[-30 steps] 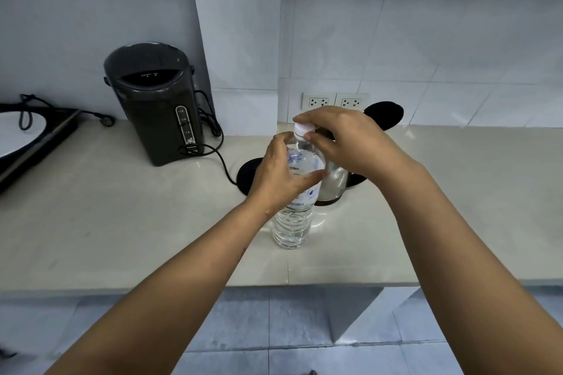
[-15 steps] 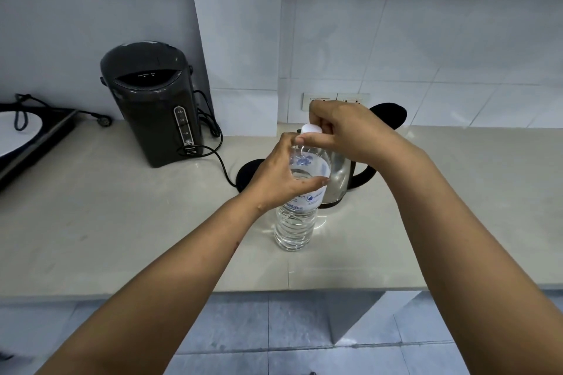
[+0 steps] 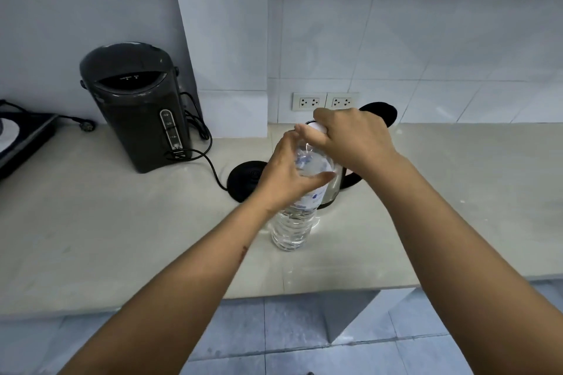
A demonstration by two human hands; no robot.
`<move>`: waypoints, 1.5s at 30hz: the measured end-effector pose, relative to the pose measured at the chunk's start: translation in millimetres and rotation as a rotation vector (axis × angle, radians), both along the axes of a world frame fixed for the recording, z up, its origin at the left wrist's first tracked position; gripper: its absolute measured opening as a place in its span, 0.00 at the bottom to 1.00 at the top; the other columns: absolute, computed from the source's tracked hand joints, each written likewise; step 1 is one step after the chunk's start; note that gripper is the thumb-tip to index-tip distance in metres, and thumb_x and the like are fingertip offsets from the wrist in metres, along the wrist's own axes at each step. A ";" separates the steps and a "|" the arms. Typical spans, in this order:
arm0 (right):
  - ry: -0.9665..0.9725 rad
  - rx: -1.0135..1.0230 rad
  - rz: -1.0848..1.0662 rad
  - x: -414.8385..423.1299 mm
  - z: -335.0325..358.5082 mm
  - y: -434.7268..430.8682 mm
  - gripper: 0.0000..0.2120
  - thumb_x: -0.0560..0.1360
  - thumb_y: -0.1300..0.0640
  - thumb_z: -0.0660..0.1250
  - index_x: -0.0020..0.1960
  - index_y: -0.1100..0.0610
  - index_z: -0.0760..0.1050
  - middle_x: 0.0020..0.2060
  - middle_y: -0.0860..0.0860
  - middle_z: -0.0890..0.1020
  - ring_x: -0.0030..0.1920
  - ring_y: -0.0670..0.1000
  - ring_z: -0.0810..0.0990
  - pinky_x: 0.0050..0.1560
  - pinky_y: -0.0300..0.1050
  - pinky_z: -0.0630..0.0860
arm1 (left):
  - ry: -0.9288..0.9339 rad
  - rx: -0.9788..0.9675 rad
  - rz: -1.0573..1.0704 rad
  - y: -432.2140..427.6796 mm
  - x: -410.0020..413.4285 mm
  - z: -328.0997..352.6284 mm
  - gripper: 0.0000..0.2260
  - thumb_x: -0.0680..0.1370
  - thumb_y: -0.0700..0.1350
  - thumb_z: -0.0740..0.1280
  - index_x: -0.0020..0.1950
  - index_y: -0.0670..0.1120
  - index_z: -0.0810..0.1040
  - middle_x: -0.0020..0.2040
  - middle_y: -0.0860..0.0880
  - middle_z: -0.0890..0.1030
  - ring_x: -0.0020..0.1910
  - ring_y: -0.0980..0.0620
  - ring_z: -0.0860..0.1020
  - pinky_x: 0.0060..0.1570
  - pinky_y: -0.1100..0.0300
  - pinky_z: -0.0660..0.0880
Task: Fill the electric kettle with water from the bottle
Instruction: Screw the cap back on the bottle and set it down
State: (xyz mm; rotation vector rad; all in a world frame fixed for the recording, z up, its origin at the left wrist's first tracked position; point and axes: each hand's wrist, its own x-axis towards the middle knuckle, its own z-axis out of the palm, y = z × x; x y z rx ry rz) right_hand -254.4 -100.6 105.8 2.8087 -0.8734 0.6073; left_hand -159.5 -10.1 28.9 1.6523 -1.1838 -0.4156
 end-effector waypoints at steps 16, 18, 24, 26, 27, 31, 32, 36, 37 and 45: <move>0.005 0.020 -0.192 15.5 -4.5 11.9 0.19 0.76 0.39 0.51 0.40 0.51 0.70 0.27 0.51 0.67 0.34 0.57 0.70 0.29 0.42 0.57 | -0.096 -0.214 0.237 -1.4 -24.0 -19.9 0.39 0.67 0.53 0.78 0.71 0.45 0.64 0.60 0.60 0.64 0.64 0.55 0.70 0.56 0.68 0.69; -0.021 0.012 -0.173 13.4 -6.7 13.6 0.20 0.76 0.37 0.51 0.40 0.51 0.69 0.26 0.50 0.68 0.33 0.57 0.71 0.29 0.42 0.58 | -0.089 -0.186 0.196 5.8 -19.3 -27.9 0.43 0.67 0.54 0.78 0.74 0.46 0.60 0.64 0.59 0.64 0.66 0.60 0.66 0.60 0.73 0.65; -0.125 -0.027 0.069 -1.3 -16.0 9.1 0.21 0.76 0.34 0.52 0.39 0.51 0.62 0.29 0.47 0.71 0.31 0.53 0.72 0.27 0.42 0.59 | 0.049 -0.054 0.038 23.4 -5.7 -42.9 0.48 0.67 0.52 0.79 0.77 0.54 0.52 0.70 0.61 0.63 0.65 0.68 0.65 0.59 0.77 0.63; -0.111 -0.009 0.032 0.1 -15.9 12.3 0.19 0.77 0.36 0.52 0.38 0.50 0.62 0.27 0.47 0.68 0.31 0.53 0.71 0.27 0.42 0.57 | 0.031 -0.030 0.090 22.9 -8.5 -44.4 0.46 0.67 0.53 0.79 0.76 0.51 0.54 0.71 0.56 0.67 0.65 0.62 0.68 0.59 0.73 0.66; -0.103 -0.004 -0.009 1.9 -15.2 14.5 0.19 0.77 0.37 0.52 0.38 0.50 0.62 0.26 0.47 0.66 0.31 0.54 0.70 0.27 0.42 0.57 | 0.020 -0.025 0.120 22.0 -11.1 -45.3 0.46 0.67 0.54 0.79 0.76 0.50 0.54 0.71 0.53 0.68 0.66 0.59 0.69 0.60 0.69 0.69; -0.066 0.034 -0.201 5.3 -10.6 22.7 0.18 0.78 0.39 0.52 0.42 0.53 0.65 0.26 0.48 0.65 0.32 0.56 0.67 0.28 0.42 0.56 | -0.006 0.008 0.190 19.7 -21.3 -44.7 0.48 0.67 0.56 0.77 0.78 0.49 0.51 0.74 0.50 0.66 0.71 0.53 0.67 0.65 0.59 0.69; -0.072 0.048 -0.221 4.9 -10.5 24.4 0.18 0.78 0.38 0.52 0.43 0.53 0.65 0.26 0.48 0.65 0.32 0.56 0.67 0.28 0.42 0.56 | -0.023 0.014 0.193 19.7 -21.9 -44.8 0.49 0.68 0.56 0.77 0.78 0.48 0.50 0.75 0.49 0.64 0.72 0.52 0.66 0.65 0.61 0.67; -0.210 0.127 -0.126 1.1 -25.8 28.5 0.21 0.76 0.34 0.55 0.45 0.53 0.64 0.36 0.48 0.72 0.37 0.54 0.71 0.31 0.45 0.63 | -0.081 0.037 0.185 27.6 -21.9 -47.2 0.50 0.69 0.58 0.75 0.79 0.47 0.46 0.77 0.49 0.60 0.74 0.53 0.62 0.63 0.67 0.62; -0.247 0.131 -0.092 -0.8 -30.9 28.0 0.22 0.75 0.34 0.57 0.47 0.54 0.65 0.40 0.48 0.73 0.39 0.52 0.71 0.33 0.46 0.65 | -0.101 0.051 0.171 30.6 -21.7 -49.2 0.50 0.70 0.58 0.74 0.79 0.48 0.44 0.78 0.49 0.59 0.74 0.53 0.62 0.62 0.67 0.62; -0.632 0.737 0.073 -10.3 -52.8 38.6 0.09 0.75 0.43 0.67 0.48 0.48 0.74 0.40 0.36 0.78 0.44 0.36 0.75 0.46 0.37 0.70 | -0.342 0.172 0.109 47.6 -18.7 -63.1 0.46 0.76 0.54 0.69 0.79 0.45 0.37 0.80 0.46 0.51 0.78 0.49 0.54 0.75 0.55 0.56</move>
